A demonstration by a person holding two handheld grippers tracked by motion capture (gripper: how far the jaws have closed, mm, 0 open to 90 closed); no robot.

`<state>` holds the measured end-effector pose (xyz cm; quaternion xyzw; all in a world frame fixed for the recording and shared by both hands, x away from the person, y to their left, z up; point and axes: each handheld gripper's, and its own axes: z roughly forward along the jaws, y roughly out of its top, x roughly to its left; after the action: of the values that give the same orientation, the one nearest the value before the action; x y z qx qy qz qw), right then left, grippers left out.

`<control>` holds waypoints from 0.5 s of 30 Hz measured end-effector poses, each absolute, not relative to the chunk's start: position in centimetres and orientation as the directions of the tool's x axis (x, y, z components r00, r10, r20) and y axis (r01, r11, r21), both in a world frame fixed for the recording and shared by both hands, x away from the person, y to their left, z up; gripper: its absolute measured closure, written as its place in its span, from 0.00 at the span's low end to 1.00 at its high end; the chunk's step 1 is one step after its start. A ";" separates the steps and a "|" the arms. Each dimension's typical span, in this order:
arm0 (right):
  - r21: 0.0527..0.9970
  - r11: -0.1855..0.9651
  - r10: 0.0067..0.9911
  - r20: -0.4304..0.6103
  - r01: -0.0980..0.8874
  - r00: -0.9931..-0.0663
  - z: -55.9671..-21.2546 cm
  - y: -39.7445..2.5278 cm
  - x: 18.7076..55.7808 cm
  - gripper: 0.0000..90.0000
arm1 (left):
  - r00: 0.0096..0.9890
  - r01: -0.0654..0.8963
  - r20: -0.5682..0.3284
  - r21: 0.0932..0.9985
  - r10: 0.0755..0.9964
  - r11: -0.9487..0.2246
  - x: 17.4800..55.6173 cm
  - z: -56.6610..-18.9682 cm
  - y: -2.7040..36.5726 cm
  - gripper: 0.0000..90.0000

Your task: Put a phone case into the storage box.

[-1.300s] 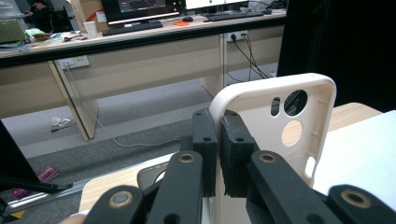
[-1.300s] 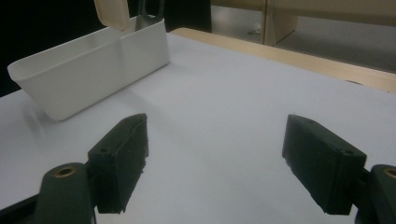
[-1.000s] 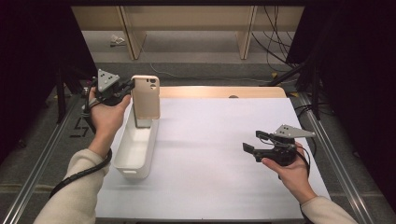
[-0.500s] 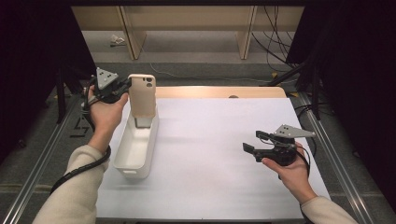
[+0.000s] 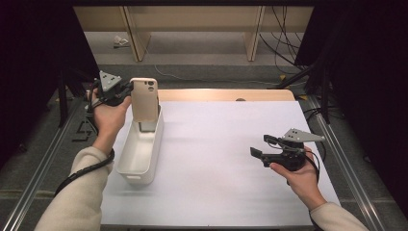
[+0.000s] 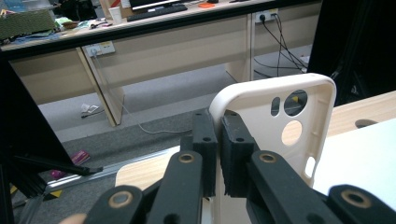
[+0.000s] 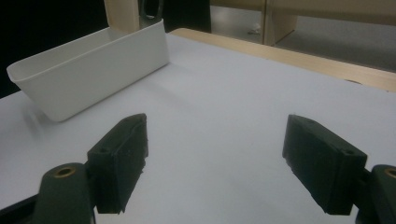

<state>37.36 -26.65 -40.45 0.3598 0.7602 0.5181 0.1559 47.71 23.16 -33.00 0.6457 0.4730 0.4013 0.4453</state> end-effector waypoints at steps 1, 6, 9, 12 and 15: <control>0.899 0.205 0.709 0.136 0.386 -0.692 -40.5 -26.7 37.4 0.26 | 0.228 0.256 0.095 0.954 0.969 -0.153 47.8 -33.1 23.2 0.95; 0.900 0.205 0.708 0.136 0.386 -0.693 -40.5 -26.6 37.4 0.26 | 0.225 0.263 0.095 0.952 0.970 -0.155 48.0 -33.4 23.1 0.95; 0.900 0.204 0.708 0.136 0.386 -0.693 -40.5 -26.6 37.4 0.26 | 0.221 0.270 0.095 0.950 0.971 -0.155 48.3 -33.7 23.2 0.95; 0.899 0.204 0.708 0.137 0.386 -0.693 -40.5 -26.6 37.4 0.26 | 0.211 0.280 0.096 0.948 0.973 -0.154 48.5 -34.0 23.4 0.95; 0.899 0.205 0.708 0.137 0.387 -0.693 -40.5 -26.6 37.4 0.26 | 0.207 0.290 0.084 0.946 0.975 -0.144 48.8 -34.5 23.5 0.95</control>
<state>37.38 -26.64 -40.48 0.3600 0.7604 0.5178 0.1551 48.77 23.51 -34.50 0.6448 0.4906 0.3950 0.4331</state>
